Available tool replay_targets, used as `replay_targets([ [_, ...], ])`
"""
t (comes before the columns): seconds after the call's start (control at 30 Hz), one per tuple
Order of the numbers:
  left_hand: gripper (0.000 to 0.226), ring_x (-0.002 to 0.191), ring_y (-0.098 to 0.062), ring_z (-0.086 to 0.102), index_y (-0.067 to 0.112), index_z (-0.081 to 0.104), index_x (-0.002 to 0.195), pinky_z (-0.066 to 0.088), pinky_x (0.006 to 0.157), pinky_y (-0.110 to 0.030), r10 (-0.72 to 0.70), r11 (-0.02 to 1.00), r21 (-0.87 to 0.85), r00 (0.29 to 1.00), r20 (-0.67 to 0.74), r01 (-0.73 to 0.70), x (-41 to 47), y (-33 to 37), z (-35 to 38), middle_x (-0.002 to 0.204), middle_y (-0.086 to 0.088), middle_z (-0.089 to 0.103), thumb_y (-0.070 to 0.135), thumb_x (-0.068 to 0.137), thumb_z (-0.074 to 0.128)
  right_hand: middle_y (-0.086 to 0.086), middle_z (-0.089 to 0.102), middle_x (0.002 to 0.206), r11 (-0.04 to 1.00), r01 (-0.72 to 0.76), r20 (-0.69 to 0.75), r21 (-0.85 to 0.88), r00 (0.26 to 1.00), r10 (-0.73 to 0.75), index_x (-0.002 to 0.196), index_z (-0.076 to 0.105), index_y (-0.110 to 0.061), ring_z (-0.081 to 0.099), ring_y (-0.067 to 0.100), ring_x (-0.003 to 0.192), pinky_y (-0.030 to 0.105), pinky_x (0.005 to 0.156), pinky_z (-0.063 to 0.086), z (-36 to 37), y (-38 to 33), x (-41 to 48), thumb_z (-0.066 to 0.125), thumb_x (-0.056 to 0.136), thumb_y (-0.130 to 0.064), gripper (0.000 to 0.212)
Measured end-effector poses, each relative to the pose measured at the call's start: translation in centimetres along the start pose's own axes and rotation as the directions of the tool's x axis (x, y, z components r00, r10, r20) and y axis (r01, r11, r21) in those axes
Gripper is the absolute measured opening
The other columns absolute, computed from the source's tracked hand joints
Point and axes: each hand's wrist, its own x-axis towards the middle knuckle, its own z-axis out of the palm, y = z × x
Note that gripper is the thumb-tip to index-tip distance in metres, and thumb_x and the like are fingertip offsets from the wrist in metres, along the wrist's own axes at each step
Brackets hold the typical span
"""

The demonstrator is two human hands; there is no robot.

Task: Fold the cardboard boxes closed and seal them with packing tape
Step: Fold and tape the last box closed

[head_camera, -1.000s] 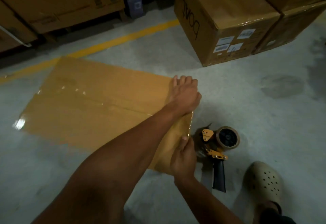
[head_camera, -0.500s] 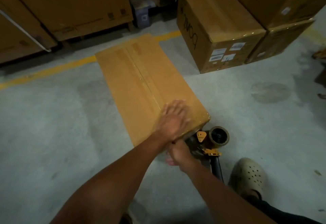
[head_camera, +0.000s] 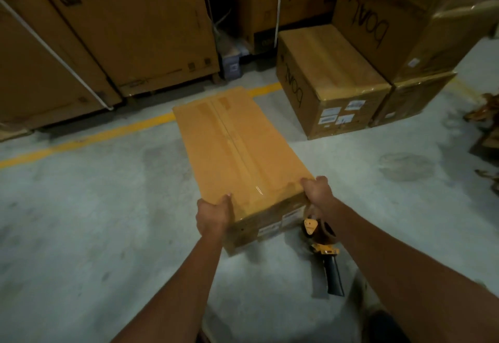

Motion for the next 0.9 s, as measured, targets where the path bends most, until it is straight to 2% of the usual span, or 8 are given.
replay_targets([
  [0.1, 0.056, 0.112, -0.038, 0.060, 0.006, 0.057, 0.125, 0.050, 0.091, -0.041, 0.100, 0.991, -0.090, 0.995, -0.023, -0.101, -1.0, 3.3, -3.3, 0.123, -0.017, 0.063, 0.046, 0.088, 0.069, 0.023, 0.047, 0.137, 0.994, 0.058, -0.119, -0.093, 0.990, -0.069, 0.136, 0.040, -0.002, 0.051, 0.041, 0.119, 0.043, 0.097, 0.048, -0.9, -3.0, -3.1, 0.051, 0.096, -0.042, 0.058],
  [0.23, 0.043, 0.102, -0.039, 0.061, 0.003, 0.062, 0.113, 0.053, 0.087, -0.041, 0.173, 0.982, -0.076, 0.985, 0.022, -0.171, -2.5, 8.2, -7.4, 0.113, -0.018, 0.065, 0.041, 0.094, 0.059, 0.022, 0.049, 0.126, 0.984, 0.125, -0.172, 0.131, 0.980, -0.102, 0.129, 0.031, -0.015, 0.055, 0.042, 0.107, 0.052, 0.091, 0.052, -2.2, -6.3, -7.8, 0.047, 0.095, -0.040, 0.045],
  [0.37, 0.035, 0.096, -0.038, 0.061, 0.004, 0.061, 0.107, 0.055, 0.087, -0.046, 0.231, 0.971, -0.084, 0.971, 0.054, -0.226, -6.3, 12.0, -10.3, 0.106, -0.017, 0.065, 0.037, 0.095, 0.056, 0.023, 0.055, 0.122, 0.947, 0.196, -0.197, 0.255, 0.969, -0.147, 0.128, 0.029, -0.019, 0.059, 0.042, 0.101, 0.057, 0.089, 0.053, -5.8, -8.6, -9.9, 0.045, 0.077, -0.038, 0.057],
  [0.47, 0.033, 0.093, -0.036, 0.061, 0.005, 0.060, 0.106, 0.054, 0.079, -0.040, 0.280, 0.957, -0.096, 0.959, 0.049, -0.275, -9.5, 14.2, -11.1, 0.104, -0.016, 0.065, 0.036, 0.097, 0.052, 0.020, 0.057, 0.114, 0.919, 0.264, -0.230, 0.292, 0.952, -0.201, 0.129, 0.031, -0.016, 0.060, 0.039, 0.099, 0.056, 0.089, 0.054, -9.1, -10.4, -14.3, 0.049, 0.090, -0.032, 0.045],
  [0.53, 0.031, 0.092, -0.035, 0.060, 0.007, 0.059, 0.106, 0.051, 0.075, -0.039, 0.329, 0.938, -0.136, 0.943, 0.050, -0.320, -11.0, 16.0, -10.9, 0.104, -0.015, 0.064, 0.036, 0.098, 0.049, 0.017, 0.058, 0.111, 0.873, 0.343, -0.280, 0.348, 0.926, -0.252, 0.118, 0.033, -0.019, 0.061, 0.037, 0.097, 0.056, 0.087, 0.055, -11.1, -11.3, -15.5, 0.049, 0.096, -0.027, 0.029],
  [0.6, 0.030, 0.095, -0.035, 0.060, 0.010, 0.060, 0.111, 0.049, 0.075, -0.037, 0.386, 0.910, -0.185, 0.921, 0.050, -0.371, -12.0, 18.3, -10.1, 0.107, -0.013, 0.064, 0.035, 0.100, 0.048, 0.015, 0.059, 0.113, 0.841, 0.399, -0.318, 0.366, 0.903, -0.290, 0.111, 0.033, -0.025, 0.062, 0.035, 0.098, 0.056, 0.087, 0.055, -13.3, -12.3, -15.3, 0.050, 0.097, -0.027, 0.022],
  [0.77, 0.032, 0.105, -0.033, 0.059, 0.016, 0.062, 0.123, 0.052, 0.087, -0.043, 0.537, 0.814, -0.282, 0.843, 0.034, -0.508, -13.4, 25.7, -5.7, 0.116, -0.007, 0.065, 0.035, 0.102, 0.048, 0.012, 0.056, 0.123, 0.789, 0.485, -0.415, 0.376, 0.850, -0.324, 0.108, 0.030, -0.033, 0.060, 0.033, 0.106, 0.054, 0.092, 0.053, -18.7, -15.6, -12.0, 0.050, 0.097, -0.034, 0.022],
  [0.9, 0.030, 0.105, -0.032, 0.058, 0.017, 0.059, 0.123, 0.051, 0.094, -0.048, 0.597, 0.777, -0.299, 0.799, 0.072, -0.554, -12.6, 31.3, 0.4, 0.116, -0.007, 0.063, 0.034, 0.103, 0.046, 0.012, 0.056, 0.122, 0.747, 0.525, -0.449, 0.409, 0.828, -0.336, 0.118, 0.035, -0.024, 0.059, 0.031, 0.108, 0.052, 0.094, 0.053, -22.4, -18.3, -7.0, 0.050, 0.100, -0.031, 0.025],
])
